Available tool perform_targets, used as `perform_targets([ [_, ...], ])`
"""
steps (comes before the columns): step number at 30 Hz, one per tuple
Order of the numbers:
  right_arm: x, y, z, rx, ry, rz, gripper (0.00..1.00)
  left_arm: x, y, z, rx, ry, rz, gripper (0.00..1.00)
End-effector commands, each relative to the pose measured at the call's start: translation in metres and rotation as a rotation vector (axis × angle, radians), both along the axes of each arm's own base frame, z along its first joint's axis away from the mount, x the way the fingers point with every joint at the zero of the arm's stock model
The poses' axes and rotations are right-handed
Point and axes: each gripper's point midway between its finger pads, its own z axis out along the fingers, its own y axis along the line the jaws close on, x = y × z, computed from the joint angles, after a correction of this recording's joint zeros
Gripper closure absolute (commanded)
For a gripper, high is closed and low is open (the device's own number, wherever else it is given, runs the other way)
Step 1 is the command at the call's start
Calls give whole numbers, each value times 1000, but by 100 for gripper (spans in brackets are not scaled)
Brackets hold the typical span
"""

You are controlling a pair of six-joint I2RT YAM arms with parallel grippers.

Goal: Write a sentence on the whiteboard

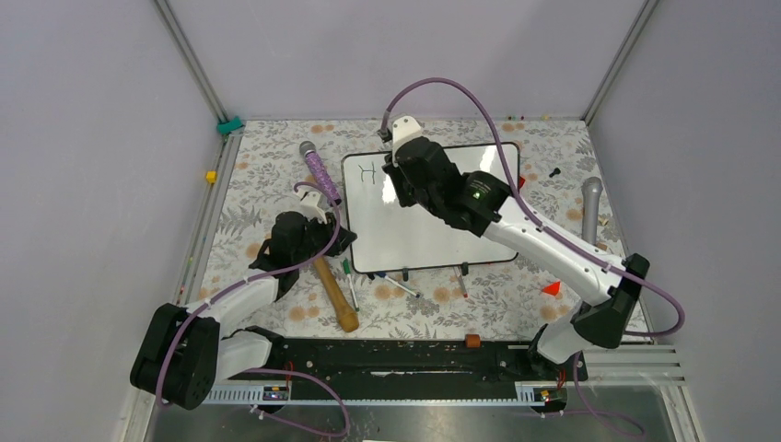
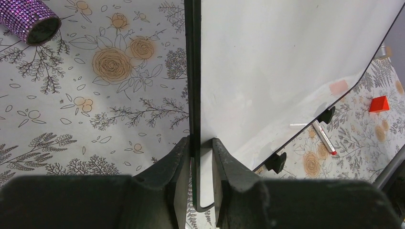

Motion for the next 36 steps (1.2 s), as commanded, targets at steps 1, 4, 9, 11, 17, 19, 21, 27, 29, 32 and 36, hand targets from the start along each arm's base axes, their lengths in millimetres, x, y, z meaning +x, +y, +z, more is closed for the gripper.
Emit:
perform_targets([
  [1, -1, 4, -2, -50, 65, 18, 100, 9, 6, 6, 26, -51, 27, 84],
  [4, 1, 6, -4, -66, 81, 9, 100, 9, 7, 7, 30, -53, 25, 84],
  [9, 7, 8, -11, -115, 104, -9, 100, 8, 6, 10, 25, -62, 20, 83],
  [11, 9, 11, -13, -127, 113, -13, 100, 7, 7, 11, 24, -66, 23, 83],
  [17, 17, 17, -15, -138, 107, -35, 100, 6, 4, 11, 16, -64, 5, 83],
  [19, 22, 17, -17, -157, 101, -52, 100, 6, 3, 12, 13, -62, 3, 83],
  [21, 25, 16, -19, -177, 98, -65, 100, 5, 3, 12, 13, -63, 1, 83],
  [27, 32, 21, -23, -195, 93, -73, 100, 5, 3, 13, 11, -68, 1, 83],
  [29, 34, 22, -23, -201, 87, -76, 100, 5, 2, 13, 10, -69, -2, 83],
  [32, 37, 24, -24, -210, 83, -78, 100, 4, 2, 13, 9, -71, -2, 83],
  [36, 39, 26, -25, -215, 81, -77, 100, 4, 2, 14, 7, -73, -4, 84],
])
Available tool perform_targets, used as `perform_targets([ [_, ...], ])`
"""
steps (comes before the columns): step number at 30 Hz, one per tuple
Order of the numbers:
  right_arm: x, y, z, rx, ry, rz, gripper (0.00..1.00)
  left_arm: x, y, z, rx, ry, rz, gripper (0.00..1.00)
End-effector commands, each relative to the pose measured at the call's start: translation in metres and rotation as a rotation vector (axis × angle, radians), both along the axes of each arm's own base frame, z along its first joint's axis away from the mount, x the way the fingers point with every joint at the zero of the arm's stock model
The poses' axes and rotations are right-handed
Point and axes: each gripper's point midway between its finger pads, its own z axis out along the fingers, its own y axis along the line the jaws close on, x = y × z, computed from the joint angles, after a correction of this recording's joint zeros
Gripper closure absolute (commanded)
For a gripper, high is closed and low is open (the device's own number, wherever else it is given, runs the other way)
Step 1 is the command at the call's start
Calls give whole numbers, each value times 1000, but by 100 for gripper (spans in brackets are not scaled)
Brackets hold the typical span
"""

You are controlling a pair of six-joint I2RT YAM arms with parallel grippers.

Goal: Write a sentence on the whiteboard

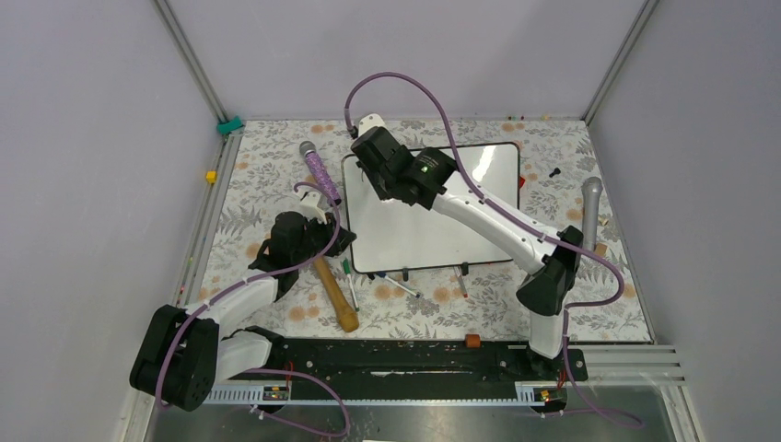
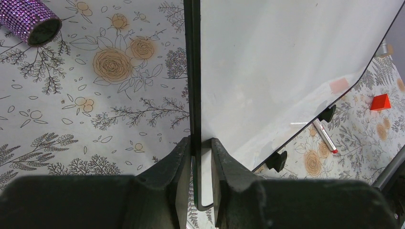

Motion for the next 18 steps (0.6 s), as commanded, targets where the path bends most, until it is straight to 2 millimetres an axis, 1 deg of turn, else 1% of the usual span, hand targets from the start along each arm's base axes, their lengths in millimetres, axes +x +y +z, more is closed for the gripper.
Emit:
perform_targets([
  [1, 8, -3, 16, -3, -44, -20, 100, 5, 1, 12, 2, -66, 1, 84],
  [9, 13, -4, 12, -27, -57, -36, 100, 5, 2, 13, 0, -67, 3, 84],
  [18, 18, -1, 7, -55, -54, -41, 100, 5, 1, 12, 0, -64, -1, 85],
])
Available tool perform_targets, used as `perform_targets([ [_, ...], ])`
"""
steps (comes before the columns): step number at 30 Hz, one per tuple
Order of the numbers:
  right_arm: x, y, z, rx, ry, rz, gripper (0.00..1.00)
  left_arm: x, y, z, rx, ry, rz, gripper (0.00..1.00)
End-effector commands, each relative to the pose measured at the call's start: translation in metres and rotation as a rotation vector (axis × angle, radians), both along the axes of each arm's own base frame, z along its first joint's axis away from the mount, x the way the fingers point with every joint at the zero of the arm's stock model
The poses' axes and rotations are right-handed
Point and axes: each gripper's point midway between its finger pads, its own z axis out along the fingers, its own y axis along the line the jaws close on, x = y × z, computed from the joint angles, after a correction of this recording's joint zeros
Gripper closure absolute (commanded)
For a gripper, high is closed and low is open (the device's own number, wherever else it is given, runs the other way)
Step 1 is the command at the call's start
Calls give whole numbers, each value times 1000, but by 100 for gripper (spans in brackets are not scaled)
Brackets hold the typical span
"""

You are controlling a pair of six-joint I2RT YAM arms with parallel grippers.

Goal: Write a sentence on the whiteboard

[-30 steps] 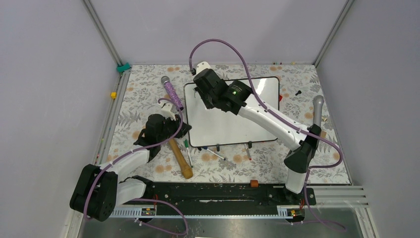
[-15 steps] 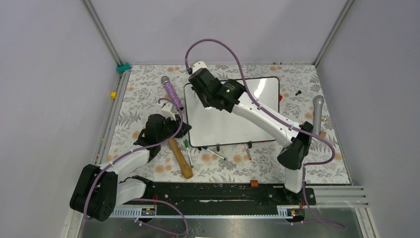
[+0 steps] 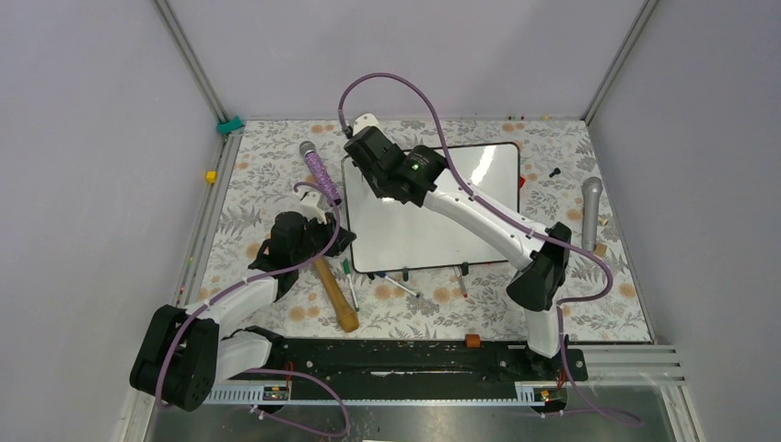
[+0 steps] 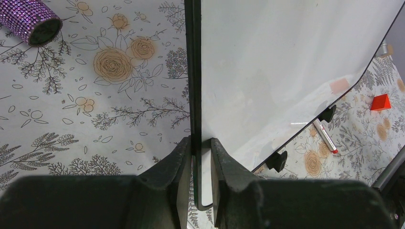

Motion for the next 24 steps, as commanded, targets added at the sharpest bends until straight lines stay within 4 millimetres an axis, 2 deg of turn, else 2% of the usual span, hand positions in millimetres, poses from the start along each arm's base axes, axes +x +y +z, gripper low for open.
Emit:
perform_targets([
  [1, 8, -4, 10, -20, -38, -26, 100, 5, 2, 12, 0, -64, 1, 85],
  [10, 14, -7, 6, -52, -52, -42, 100, 5, 1, 12, 1, -67, 1, 85],
  [18, 12, -7, 14, -31, -65, -34, 100, 5, 2, 13, 3, -68, 1, 86],
  [24, 15, -7, 10, -48, -67, -39, 100, 6, 2, 13, 4, -70, 2, 86],
])
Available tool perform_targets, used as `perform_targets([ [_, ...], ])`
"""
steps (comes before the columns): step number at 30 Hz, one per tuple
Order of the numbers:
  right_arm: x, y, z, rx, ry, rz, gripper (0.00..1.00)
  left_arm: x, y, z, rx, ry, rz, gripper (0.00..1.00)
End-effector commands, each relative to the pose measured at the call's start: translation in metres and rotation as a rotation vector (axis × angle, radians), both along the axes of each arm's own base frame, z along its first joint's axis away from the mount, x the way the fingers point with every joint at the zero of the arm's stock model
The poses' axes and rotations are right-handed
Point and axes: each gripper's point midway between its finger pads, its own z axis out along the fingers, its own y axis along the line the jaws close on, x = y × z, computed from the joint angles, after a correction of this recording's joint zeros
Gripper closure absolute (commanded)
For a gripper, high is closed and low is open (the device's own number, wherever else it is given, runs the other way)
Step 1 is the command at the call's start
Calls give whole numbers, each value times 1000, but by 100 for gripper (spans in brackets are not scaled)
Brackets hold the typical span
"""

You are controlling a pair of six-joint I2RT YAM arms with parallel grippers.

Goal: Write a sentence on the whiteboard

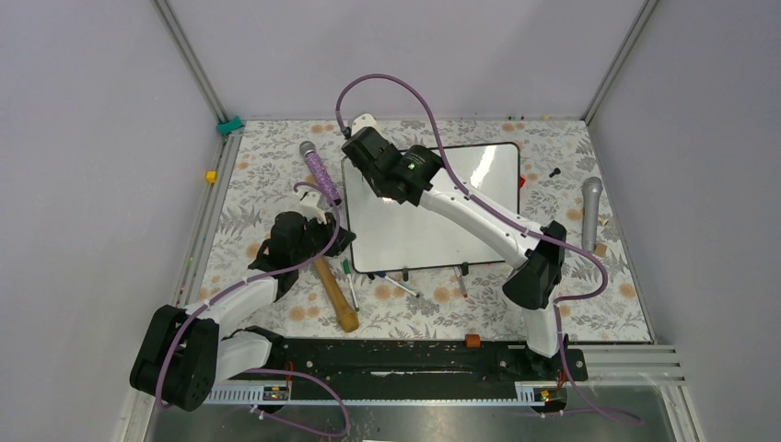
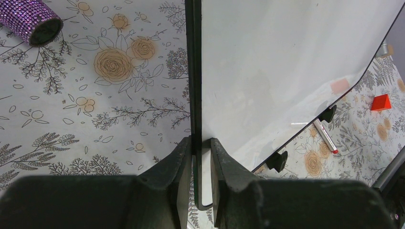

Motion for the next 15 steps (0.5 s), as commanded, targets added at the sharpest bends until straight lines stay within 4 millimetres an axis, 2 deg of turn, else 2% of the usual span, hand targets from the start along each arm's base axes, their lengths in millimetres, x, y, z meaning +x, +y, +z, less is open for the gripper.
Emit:
perform_targets([
  [1, 8, -4, 14, 4, -49, -20, 100, 6, 2, 13, 5, -68, 4, 86],
  [15, 2, 5, 3, 8, -1, 31, 100, 5, 2, 14, 4, -72, 2, 86],
])
